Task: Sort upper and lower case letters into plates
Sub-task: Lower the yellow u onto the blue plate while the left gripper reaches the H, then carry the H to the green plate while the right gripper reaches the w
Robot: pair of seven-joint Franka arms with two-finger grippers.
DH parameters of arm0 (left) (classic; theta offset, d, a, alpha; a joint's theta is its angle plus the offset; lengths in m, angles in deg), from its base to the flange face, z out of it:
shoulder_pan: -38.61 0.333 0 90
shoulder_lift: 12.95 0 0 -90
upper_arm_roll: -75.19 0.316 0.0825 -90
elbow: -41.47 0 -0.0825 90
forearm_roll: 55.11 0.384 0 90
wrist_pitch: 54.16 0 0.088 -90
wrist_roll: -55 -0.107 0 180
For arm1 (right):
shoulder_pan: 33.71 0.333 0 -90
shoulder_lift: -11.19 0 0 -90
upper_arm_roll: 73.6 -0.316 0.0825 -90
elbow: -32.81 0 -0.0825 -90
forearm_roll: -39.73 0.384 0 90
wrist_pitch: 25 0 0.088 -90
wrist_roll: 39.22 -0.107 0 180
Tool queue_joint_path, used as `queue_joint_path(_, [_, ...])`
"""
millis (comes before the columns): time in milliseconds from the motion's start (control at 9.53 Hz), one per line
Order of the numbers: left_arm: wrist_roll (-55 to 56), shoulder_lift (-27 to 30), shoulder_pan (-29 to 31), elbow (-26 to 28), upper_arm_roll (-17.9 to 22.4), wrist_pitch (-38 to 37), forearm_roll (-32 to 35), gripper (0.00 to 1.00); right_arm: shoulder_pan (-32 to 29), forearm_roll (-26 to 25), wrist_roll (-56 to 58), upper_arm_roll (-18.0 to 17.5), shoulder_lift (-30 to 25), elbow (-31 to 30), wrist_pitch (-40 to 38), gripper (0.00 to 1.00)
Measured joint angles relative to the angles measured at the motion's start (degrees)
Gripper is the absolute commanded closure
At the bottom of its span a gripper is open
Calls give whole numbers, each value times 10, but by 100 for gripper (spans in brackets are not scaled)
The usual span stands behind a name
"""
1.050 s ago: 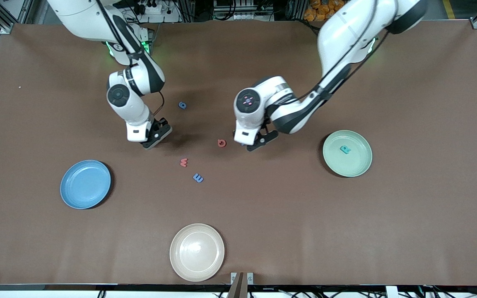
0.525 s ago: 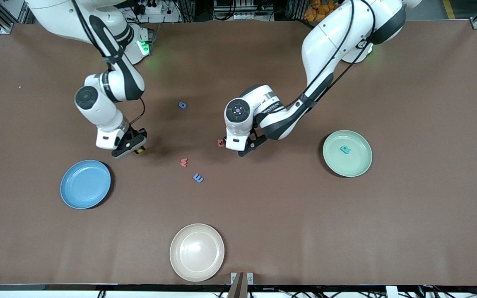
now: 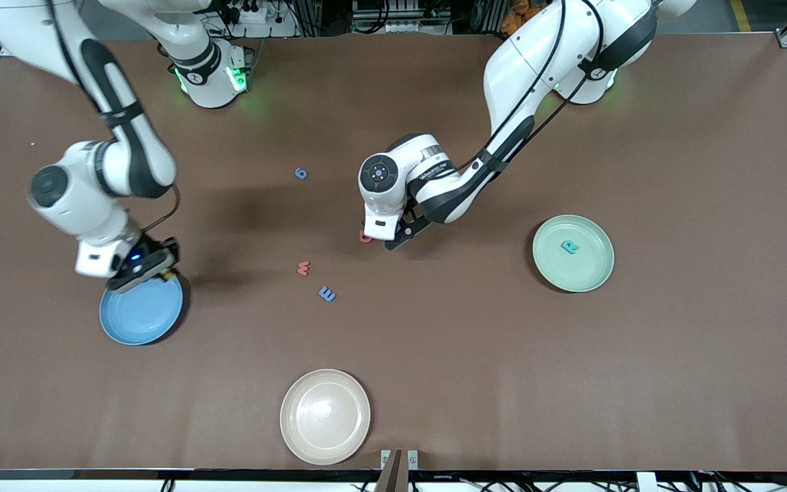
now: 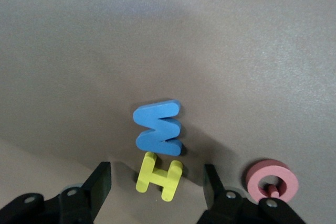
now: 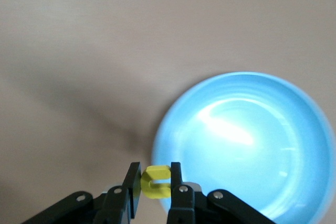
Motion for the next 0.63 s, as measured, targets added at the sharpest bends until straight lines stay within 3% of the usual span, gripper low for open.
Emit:
queue_joint_path(105, [0,0,0,-2,0,0,0,56,-18,-16,10,0,20,38,-20,76])
queue_joint_path(210, [0,1,0,-2,0,1,0,65,-27,-24,13,0,35,65,-37,31])
queue_joint_path(315, [0,1,0,-3,0,1,0,82,-30,-26,13,0,45,80,-48,0])
queue_joint_path(420, [0,1,0,-4,0,1,0,96,-30,-26,13,0,50,85,-52,0])
queue_joint_path(630, [0,1,0,-4,0,1,0,98,-34,-26,13,1,52,87,-73,0])
